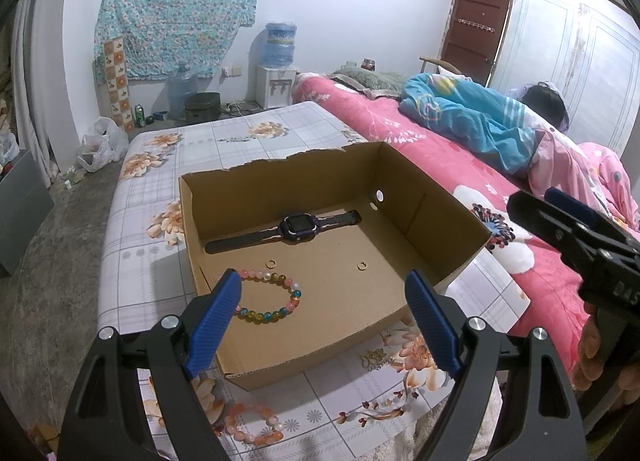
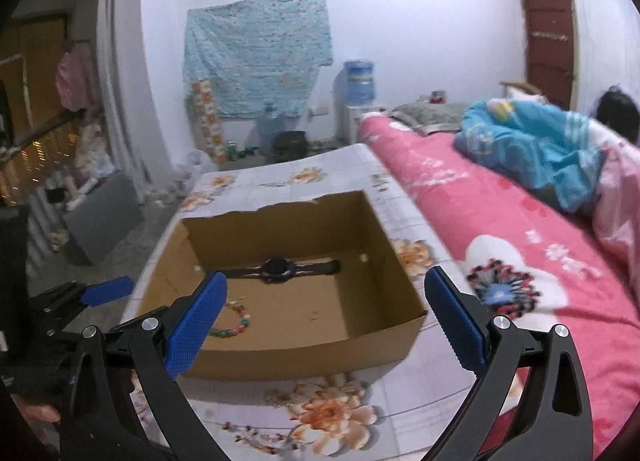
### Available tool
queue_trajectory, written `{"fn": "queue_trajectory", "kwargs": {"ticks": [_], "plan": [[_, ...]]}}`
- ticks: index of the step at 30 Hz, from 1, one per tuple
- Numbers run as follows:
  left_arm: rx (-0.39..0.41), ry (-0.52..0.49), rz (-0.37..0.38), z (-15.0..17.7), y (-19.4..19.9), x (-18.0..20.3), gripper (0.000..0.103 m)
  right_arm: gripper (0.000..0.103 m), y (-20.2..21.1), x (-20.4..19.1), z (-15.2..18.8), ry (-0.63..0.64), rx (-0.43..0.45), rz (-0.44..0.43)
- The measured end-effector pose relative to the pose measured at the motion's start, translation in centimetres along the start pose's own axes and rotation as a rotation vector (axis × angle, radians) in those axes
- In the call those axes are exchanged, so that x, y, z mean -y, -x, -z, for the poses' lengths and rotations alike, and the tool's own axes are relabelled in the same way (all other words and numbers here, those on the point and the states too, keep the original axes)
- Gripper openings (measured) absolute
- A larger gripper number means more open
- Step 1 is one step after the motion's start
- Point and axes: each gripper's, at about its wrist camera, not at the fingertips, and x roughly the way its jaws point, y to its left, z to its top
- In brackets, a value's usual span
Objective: Organize jewelry
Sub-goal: 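Raise both grippers up and back away from the box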
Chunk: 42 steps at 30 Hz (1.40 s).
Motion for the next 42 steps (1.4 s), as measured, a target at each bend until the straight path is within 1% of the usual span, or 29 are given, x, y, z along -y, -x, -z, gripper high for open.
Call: {"fn": "queue_trajectory", "kwargs": {"ticks": [2, 3, 8, 13, 16, 22, 26, 30, 36, 42], "plan": [[0.000, -0.001, -0.003, -0.1, 0.0, 0.0, 0.082, 0.095, -0.2, 0.5, 0.3, -0.017, -0.015, -0.086], [0.001, -0.003, -0.004, -0.1, 0.0, 0.0, 0.082, 0.095, -0.3, 0.7, 0.4, -0.020, -0.021, -0.099], [0.008, -0.008, -0.014, -0.4, 0.2, 0.0, 0.082, 0.095, -0.6, 0.7, 1.5, -0.002, -0.030, -0.088], [0.021, -0.014, -0.021, -0.2, 0.4, 0.1, 0.082, 0.095, 0.0, 1.5, 3.3, -0.031, -0.008, -0.133], [0.030, -0.017, -0.021, 0.0, 0.6, 0.2, 0.082, 0.095, 0.1, 1.6, 4.2, -0.024, -0.005, -0.122], [0.036, -0.020, -0.018, 0.5, 0.8, 0.2, 0.082, 0.095, -0.1, 2.6, 6.0, -0.071, -0.024, -0.107], [0.034, -0.025, -0.024, 0.7, 0.9, 0.4, 0.082, 0.095, 0.0, 3.1, 6.7, -0.085, -0.023, -0.082], [0.032, -0.025, -0.023, 0.7, 0.9, 0.5, 0.082, 0.095, 0.0, 3.5, 7.1, -0.105, -0.035, -0.074], [0.031, -0.036, -0.028, 1.2, 0.7, 0.6, 0.082, 0.095, -0.1, 4.2, 7.5, -0.150, -0.059, -0.126], [0.029, -0.041, -0.025, 1.5, 0.6, 1.1, 0.082, 0.095, -0.7, 4.3, 7.9, -0.158, -0.093, -0.131]]}}
